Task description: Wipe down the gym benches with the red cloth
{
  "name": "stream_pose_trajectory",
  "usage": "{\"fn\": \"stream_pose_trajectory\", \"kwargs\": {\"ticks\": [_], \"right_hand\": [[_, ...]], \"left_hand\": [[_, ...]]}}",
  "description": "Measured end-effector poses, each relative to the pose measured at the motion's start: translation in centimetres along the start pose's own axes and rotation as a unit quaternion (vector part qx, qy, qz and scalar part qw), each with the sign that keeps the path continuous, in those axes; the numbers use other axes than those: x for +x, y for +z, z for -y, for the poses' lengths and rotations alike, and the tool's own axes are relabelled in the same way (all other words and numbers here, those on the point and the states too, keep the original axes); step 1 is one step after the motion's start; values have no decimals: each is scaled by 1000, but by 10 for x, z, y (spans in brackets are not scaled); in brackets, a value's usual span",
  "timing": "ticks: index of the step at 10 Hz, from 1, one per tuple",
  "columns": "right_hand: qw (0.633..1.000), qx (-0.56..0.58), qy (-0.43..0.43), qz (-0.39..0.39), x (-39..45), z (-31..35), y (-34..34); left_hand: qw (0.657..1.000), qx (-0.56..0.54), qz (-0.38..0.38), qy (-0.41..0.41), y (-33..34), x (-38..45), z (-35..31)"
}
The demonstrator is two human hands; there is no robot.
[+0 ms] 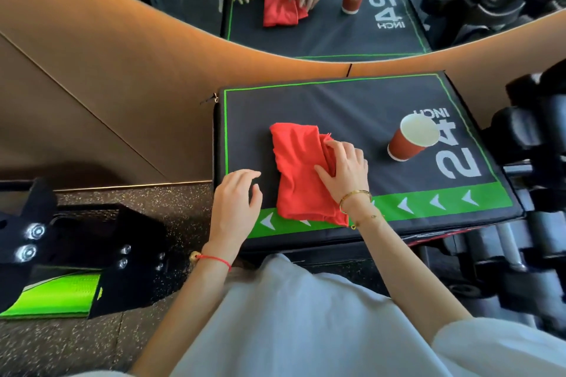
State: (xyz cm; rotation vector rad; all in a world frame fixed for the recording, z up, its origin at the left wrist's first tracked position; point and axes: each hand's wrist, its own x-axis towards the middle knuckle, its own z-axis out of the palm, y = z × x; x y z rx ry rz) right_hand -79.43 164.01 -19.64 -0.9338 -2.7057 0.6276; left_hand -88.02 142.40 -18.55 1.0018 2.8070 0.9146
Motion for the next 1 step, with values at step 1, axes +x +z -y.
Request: {"fn": "stream_pose_trajectory", "kwargs": {"ticks": [1], "right_hand": [[1000, 3, 4, -6, -2, -2, 1]], "left_hand": [[1000, 1, -9, 2, 3, -2, 6]]}}
